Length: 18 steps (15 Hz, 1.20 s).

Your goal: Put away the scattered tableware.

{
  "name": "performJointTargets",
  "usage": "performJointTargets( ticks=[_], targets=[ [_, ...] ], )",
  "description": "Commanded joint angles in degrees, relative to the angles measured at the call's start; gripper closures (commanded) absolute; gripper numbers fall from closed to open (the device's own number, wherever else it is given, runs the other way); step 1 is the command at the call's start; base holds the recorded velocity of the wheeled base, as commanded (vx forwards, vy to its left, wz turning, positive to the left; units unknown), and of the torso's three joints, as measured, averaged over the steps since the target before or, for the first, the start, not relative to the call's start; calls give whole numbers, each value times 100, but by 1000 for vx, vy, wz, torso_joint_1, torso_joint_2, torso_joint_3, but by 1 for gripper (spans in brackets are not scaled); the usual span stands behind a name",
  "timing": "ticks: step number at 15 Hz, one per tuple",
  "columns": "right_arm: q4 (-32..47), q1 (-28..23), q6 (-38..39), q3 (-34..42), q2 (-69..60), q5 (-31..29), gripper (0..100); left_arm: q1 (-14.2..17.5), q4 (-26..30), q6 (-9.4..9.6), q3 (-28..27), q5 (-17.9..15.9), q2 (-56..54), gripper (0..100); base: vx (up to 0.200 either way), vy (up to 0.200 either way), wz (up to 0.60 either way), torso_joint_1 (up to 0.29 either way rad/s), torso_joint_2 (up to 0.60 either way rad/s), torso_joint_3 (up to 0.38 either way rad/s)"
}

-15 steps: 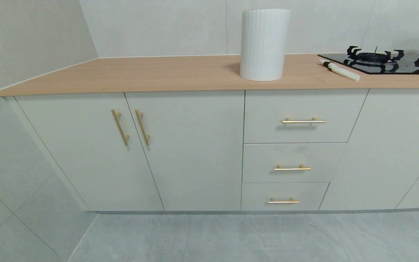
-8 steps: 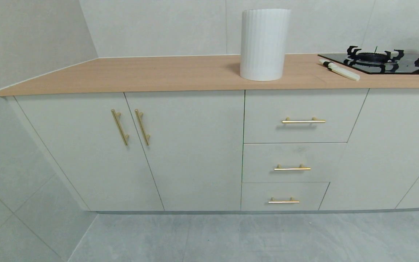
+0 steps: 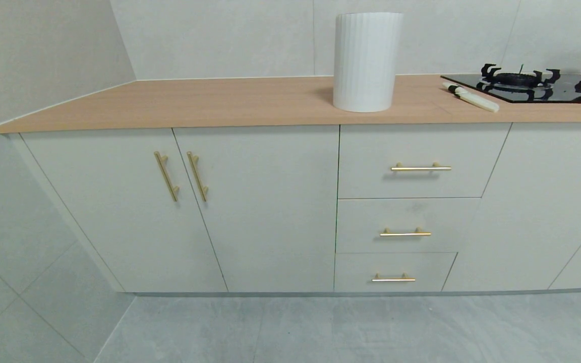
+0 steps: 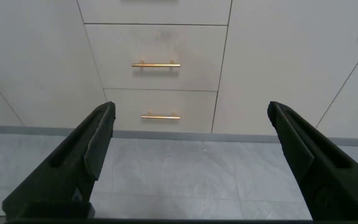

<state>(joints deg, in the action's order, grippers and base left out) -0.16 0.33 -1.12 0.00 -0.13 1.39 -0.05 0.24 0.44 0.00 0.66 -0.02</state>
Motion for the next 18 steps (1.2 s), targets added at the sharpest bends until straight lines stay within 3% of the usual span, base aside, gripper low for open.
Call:
performJointTargets(
  ticks=[1,4,18],
  targets=[
    [-2,2,-2,0,13,-7,0,-4,2,9,0,-4,2,0,0,0,0,0,0,0],
    [-2,2,-2,0,13,10,0,5,2,0,0,-4,2,0,0,0,0,0,0,0],
    [-2,2,-2,0,13,28,0,5,2,-9,0,-4,2,0,200,0,0,2,4,-1]
  ],
)
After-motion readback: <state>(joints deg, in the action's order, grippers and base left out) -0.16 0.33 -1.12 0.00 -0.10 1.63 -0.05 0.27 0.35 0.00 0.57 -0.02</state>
